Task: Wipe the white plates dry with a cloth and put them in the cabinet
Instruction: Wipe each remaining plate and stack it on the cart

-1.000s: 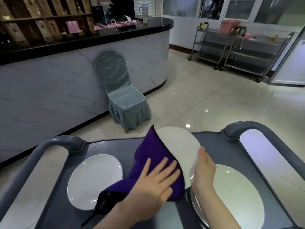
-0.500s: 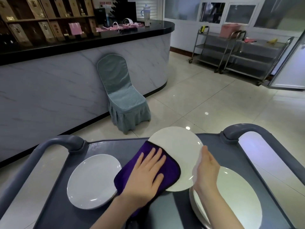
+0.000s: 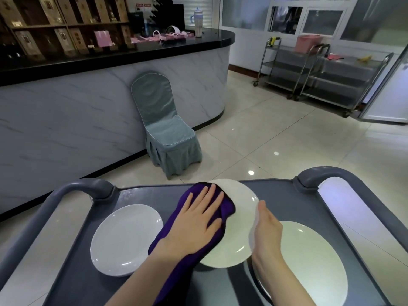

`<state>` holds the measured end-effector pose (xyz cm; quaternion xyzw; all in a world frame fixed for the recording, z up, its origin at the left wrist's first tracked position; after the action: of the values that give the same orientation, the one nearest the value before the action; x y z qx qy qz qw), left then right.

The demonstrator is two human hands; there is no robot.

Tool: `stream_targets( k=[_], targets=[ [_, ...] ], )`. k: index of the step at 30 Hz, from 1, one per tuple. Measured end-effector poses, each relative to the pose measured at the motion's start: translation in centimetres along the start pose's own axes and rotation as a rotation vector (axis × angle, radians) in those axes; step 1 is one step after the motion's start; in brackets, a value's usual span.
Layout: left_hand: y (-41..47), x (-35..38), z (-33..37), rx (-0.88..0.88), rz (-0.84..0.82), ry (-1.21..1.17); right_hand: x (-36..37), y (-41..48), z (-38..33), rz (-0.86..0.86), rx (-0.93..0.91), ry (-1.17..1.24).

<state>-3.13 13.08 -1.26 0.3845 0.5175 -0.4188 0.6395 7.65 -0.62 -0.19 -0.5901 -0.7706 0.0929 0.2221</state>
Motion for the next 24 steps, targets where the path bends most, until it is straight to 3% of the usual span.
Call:
stream_targets(
  k=[5, 10, 20, 24],
  targets=[
    [-3.5, 1.1, 3.1, 0.16, -0.022, -0.134, -0.8, 1.1, -1.1, 0.054, -0.042, 0.009],
    [-3.0, 0.9, 5.5, 0.289, -0.082, -0.276, -0.7, 0.4, 0.9, -0.05, 0.049, -0.082],
    [-1.0, -0.2, -0.2, 0.004, 0.012, 0.01, -0.9, -0.4, -0.4, -0.015, -0.061, -0.04],
    [-4.0, 1.3, 2.4, 0.094, 0.015, -0.021, -1.6, 0.6, -1.8, 0.031, -0.086, -0.014]
  ],
)
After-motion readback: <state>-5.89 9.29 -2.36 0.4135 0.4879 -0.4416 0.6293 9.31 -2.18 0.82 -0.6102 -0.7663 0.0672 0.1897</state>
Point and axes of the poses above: each hand's wrist, its own y-axis towards the middle knuckle, its own x-axis out of the palm, z = x × y, the point moved 3 cm from there along y, towards the middle knuckle, and after that the axes turned 2 degrees about y, right-handed, at the moved point
